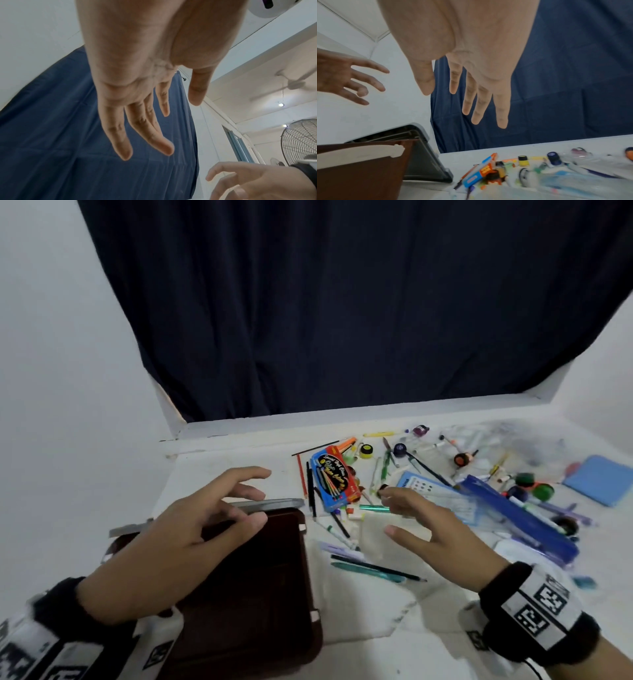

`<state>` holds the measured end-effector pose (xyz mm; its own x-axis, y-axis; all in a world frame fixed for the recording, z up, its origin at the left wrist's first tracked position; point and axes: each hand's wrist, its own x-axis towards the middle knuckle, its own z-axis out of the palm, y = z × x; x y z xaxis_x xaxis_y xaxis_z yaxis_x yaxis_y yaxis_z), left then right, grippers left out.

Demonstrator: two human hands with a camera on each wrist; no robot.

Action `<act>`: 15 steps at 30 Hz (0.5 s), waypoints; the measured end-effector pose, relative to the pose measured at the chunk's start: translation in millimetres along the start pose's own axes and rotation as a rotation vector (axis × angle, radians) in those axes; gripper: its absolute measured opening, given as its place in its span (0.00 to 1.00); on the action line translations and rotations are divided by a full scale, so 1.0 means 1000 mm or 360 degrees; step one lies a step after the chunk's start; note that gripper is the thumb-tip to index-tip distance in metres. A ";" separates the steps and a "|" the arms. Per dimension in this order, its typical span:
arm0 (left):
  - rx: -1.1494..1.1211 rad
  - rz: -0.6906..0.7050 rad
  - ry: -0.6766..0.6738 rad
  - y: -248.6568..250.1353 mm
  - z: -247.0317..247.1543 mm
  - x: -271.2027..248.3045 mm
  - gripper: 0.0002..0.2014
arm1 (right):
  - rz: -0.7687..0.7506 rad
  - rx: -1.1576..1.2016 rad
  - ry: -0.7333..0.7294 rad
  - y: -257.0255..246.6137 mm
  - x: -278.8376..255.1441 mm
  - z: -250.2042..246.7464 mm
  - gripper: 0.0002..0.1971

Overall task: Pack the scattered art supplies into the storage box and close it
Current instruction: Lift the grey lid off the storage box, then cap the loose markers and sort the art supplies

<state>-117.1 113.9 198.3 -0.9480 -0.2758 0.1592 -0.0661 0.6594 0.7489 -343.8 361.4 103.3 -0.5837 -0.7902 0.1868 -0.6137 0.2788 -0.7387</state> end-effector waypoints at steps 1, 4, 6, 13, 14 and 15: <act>-0.0035 -0.0010 0.0006 0.012 0.015 0.003 0.22 | 0.0010 -0.0005 0.0045 0.011 -0.011 -0.014 0.20; -0.0197 -0.0011 0.0019 0.038 0.064 0.013 0.23 | 0.0041 0.0017 0.0144 0.047 -0.044 -0.055 0.16; -0.0287 0.0000 0.0017 0.049 0.100 0.021 0.21 | 0.0083 -0.0013 0.0169 0.075 -0.064 -0.080 0.14; -0.0179 -0.0066 -0.0161 0.062 0.221 0.066 0.17 | 0.0250 -0.0494 -0.0239 0.160 -0.109 -0.135 0.11; -0.0100 -0.0069 -0.0207 0.061 0.235 0.075 0.16 | 0.0262 -0.0557 -0.0297 0.169 -0.110 -0.138 0.13; -0.0008 -0.0066 -0.0255 0.059 0.248 0.085 0.17 | 0.0275 -0.0623 -0.0366 0.175 -0.109 -0.139 0.16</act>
<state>-278.6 303.2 96.1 -0.9821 -0.1870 0.0238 -0.1047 0.6460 0.7561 -461.4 572.7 43.3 -0.5893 -0.8019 -0.0979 -0.6977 0.5663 -0.4387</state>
